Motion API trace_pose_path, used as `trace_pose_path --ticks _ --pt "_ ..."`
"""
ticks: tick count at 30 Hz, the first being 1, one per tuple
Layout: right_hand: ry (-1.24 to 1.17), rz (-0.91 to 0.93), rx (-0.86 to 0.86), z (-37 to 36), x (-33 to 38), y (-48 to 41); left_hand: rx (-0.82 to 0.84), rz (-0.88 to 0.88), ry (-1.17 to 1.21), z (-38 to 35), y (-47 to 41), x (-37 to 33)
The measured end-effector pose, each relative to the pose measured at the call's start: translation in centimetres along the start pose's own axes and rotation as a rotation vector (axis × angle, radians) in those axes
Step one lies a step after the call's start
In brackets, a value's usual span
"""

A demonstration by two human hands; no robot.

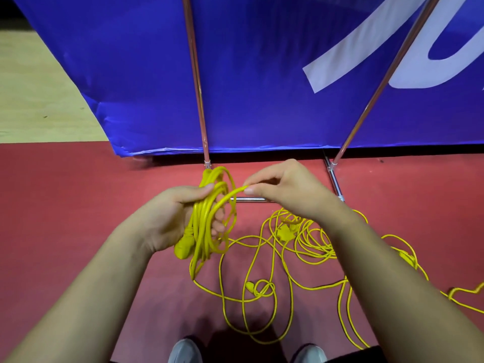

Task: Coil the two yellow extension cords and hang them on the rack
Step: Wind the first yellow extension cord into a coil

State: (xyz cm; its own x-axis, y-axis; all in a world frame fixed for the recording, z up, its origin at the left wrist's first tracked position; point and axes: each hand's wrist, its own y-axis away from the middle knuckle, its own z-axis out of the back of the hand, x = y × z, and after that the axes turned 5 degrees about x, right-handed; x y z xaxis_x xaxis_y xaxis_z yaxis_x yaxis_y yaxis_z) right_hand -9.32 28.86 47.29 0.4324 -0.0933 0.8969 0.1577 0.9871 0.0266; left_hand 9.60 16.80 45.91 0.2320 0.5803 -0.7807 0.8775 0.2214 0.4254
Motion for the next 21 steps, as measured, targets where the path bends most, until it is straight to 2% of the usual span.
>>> trace_pose_path --ticks 2,5,10,15,21 --pt "0.069 0.053 0.058 -1.1 0.7 -0.1 0.099 -0.015 -0.069 -0.1 -0.1 0.4" --pt "0.064 0.057 0.038 -1.5 0.5 -0.3 0.178 -0.041 -0.094 0.1 0.0 0.5" --pt "0.368 -0.039 -0.005 -1.9 -1.6 -0.4 0.203 -0.026 -0.141 -0.9 0.0 0.9" --pt "0.396 0.055 -0.089 -2.1 -2.4 -1.0 0.169 -0.005 -0.183 -1.1 -0.2 1.1" --pt "0.467 -0.029 -0.072 -1.1 -2.8 -0.6 0.211 0.046 -0.161 -0.4 0.0 1.3"
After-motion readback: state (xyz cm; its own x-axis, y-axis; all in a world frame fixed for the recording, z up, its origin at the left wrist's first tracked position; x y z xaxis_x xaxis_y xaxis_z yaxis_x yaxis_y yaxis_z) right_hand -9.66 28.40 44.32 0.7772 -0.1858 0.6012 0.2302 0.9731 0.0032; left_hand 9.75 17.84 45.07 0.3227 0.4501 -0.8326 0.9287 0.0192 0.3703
